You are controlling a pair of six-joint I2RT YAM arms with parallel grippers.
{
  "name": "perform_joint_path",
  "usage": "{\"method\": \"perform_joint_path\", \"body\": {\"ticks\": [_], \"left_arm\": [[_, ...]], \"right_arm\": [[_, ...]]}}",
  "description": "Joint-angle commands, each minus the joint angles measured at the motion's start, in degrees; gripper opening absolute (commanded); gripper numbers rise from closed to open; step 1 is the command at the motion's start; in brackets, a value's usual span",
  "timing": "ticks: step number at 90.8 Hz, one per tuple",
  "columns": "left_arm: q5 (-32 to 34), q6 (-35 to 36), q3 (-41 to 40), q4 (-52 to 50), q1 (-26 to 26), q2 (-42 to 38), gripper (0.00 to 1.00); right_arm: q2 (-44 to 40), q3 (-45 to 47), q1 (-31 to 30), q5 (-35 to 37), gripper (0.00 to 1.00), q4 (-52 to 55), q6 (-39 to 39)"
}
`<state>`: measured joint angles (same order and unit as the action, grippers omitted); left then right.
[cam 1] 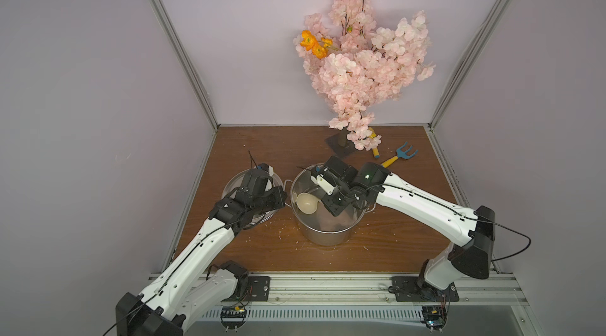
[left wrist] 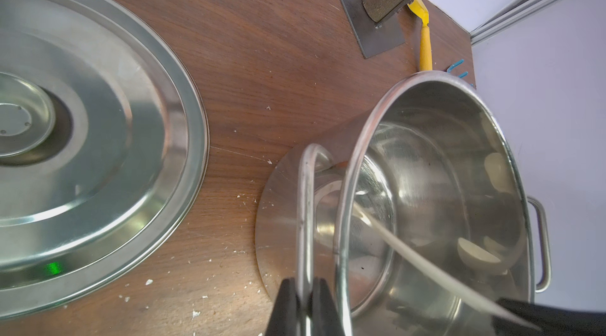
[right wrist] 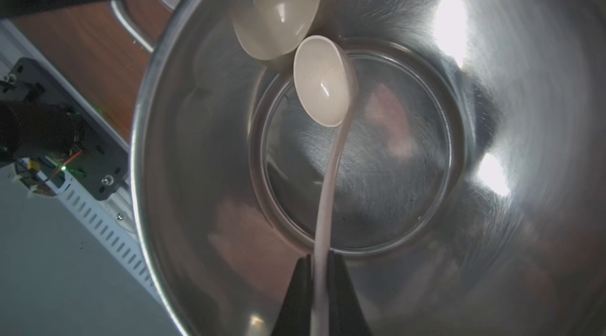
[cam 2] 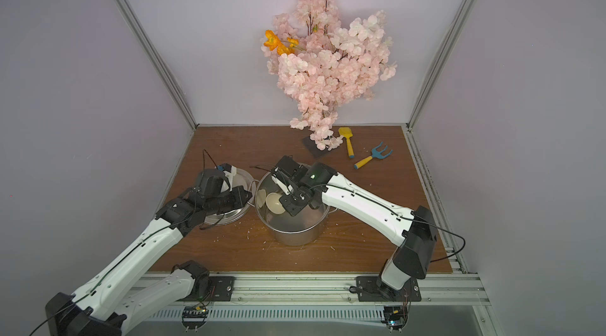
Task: Stir the soup with a spoon
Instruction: Stir the soup in the pan with a stick.
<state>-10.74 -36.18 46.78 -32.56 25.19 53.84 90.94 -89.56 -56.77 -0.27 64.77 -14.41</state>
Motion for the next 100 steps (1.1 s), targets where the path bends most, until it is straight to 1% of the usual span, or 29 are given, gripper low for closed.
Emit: {"method": "perform_joint_path", "body": {"ticks": [1, 8, 17, 27, 39, 51, 58, 66, 74, 87, 94, 100], "left_arm": [[-1.8, 2.7, -0.1, -2.8, -0.1, 0.3, 0.00], [-1.8, 2.7, 0.0, -2.8, -0.1, 0.2, 0.00], [-1.8, 2.7, 0.0, -2.8, -0.1, 0.3, 0.00], [-1.9, 2.7, -0.2, -2.8, -0.1, 0.1, 0.00], [-1.8, 2.5, -0.5, -2.7, -0.1, -0.1, 0.00], [-1.9, 2.7, -0.7, -2.8, -0.1, -0.3, 0.00], [-1.9, 2.7, -0.7, -2.8, -0.1, -0.3, 0.00], [-1.8, 2.6, -0.7, -2.7, -0.1, -0.1, 0.00], [-1.8, 2.7, -0.7, -2.7, -0.1, 0.2, 0.00], [-1.5, 2.8, -0.5, -2.7, -0.1, 0.1, 0.00], [-1.6, 2.9, -0.3, -2.8, -0.1, 0.3, 0.00], [-1.6, 3.0, -0.1, -2.7, -0.1, 0.5, 0.00]], "right_arm": [[-6.7, 4.1, -1.0, -0.8, 0.00, -2.9, -1.4], [-11.1, 8.0, -1.0, 1.7, 0.00, -1.1, -2.5], [-15.9, 12.3, 0.0, 6.6, 0.00, 1.6, -3.8], [-19.5, 15.0, 4.7, 8.6, 0.00, 2.7, -3.0], [-19.4, 14.6, 11.3, 8.2, 0.00, 1.6, -0.2], [-15.6, 11.2, 12.8, 7.9, 0.00, -0.2, 0.7], [-12.7, 8.5, 12.8, 6.3, 0.00, -1.5, 0.6], [-9.5, 5.1, 12.6, 2.6, 0.00, -2.8, 0.7], [-7.0, 2.5, 10.2, -0.8, 0.00, -4.0, 1.3], [-5.7, 2.2, 3.1, -0.2, 0.00, -3.7, 1.7], [-7.4, 4.2, 1.1, 0.3, 0.00, -3.6, 0.5], [-9.9, 6.6, 0.7, 1.4, 0.00, -3.1, -0.7]]}}
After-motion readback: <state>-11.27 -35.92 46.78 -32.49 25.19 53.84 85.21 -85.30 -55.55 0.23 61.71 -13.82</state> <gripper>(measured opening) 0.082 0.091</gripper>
